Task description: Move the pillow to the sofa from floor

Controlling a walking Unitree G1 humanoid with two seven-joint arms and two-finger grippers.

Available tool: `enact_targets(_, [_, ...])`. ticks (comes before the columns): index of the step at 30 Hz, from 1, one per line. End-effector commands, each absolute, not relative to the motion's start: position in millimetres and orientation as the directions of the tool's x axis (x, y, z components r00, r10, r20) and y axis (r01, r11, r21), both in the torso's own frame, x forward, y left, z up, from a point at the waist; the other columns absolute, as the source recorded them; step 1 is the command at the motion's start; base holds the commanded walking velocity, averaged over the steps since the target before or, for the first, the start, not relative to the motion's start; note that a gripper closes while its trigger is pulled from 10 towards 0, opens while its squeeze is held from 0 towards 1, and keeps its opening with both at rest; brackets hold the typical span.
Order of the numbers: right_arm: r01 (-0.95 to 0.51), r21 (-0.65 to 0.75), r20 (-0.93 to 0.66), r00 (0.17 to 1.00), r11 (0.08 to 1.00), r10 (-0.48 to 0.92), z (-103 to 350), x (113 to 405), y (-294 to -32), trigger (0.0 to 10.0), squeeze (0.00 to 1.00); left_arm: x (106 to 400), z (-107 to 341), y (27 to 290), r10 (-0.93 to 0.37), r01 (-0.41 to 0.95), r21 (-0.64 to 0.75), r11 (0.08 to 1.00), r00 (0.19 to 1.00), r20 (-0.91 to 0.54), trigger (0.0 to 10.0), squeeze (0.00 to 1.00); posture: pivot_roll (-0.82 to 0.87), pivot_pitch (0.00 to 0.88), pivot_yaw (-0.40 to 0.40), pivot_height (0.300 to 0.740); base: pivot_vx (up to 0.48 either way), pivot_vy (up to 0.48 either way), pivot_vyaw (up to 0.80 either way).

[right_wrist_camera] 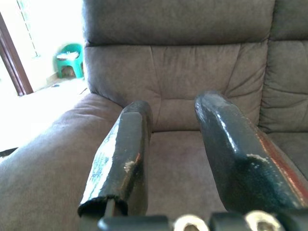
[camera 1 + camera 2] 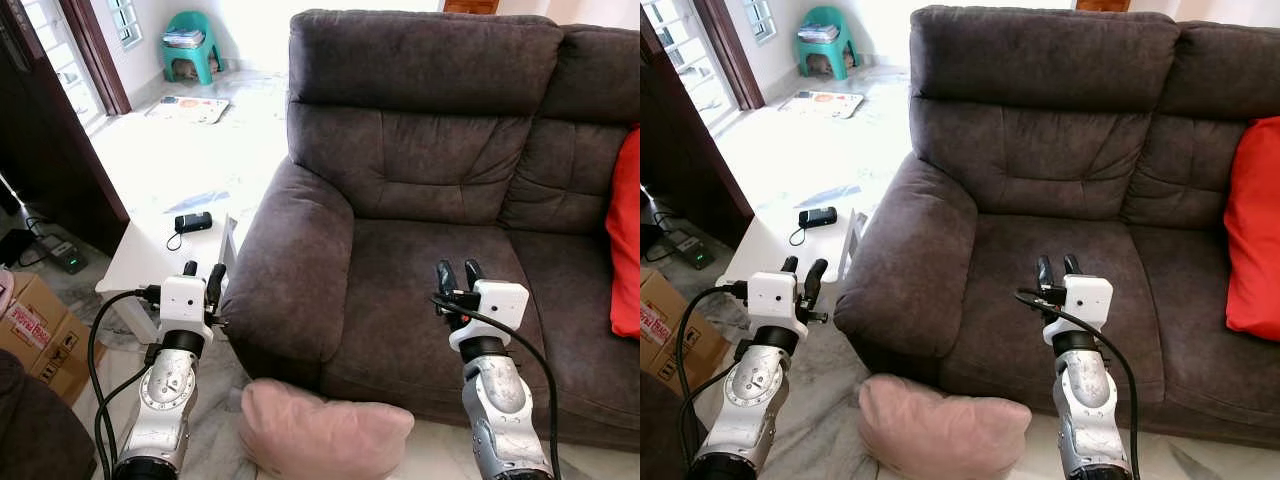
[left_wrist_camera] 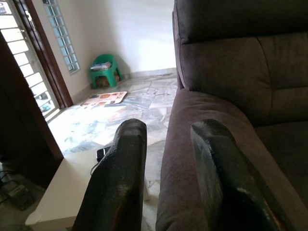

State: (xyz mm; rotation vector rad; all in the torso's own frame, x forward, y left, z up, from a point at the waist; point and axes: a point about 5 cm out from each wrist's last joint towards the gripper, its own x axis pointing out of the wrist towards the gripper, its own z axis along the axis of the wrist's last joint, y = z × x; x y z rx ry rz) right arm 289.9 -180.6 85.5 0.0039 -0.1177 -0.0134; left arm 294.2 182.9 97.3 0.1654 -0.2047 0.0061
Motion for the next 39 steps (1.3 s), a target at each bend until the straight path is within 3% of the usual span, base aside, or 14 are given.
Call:
enact_targets(1, [0.011,0.01,0.126,0.992,1.0,-0.012,89.2,290.9,-180.1,10.0,0.0,296.0,100.7,179.9,-0.017,-0.017,0.16,0.987,0.977,0.211,10.0,0.0,0.02,0.069,-0.005,0.678,0.0,0.0,0.0])
enact_targets(11, [0.001,-0.003,0.126,0.992,1.0,-0.001,89.9,291.1,-178.7,10.0,0.0,296.1,100.9,178.9,-0.022,-0.011,0.157,0.988,0.977,0.211,10.0,0.0,0.02,0.075,-0.007,0.619,0.0,0.0,0.0])
enact_targets(39, [-0.018,-0.012,0.125,0.992,1.0,0.02,91.0,291.5,-175.1,10.0,0.0,296.0,99.2,176.1,-0.042,0.013,0.149,0.989,0.979,0.198,10.0,0.0,0.02,0.082,-0.011,0.619,0.0,0.0,0.0])
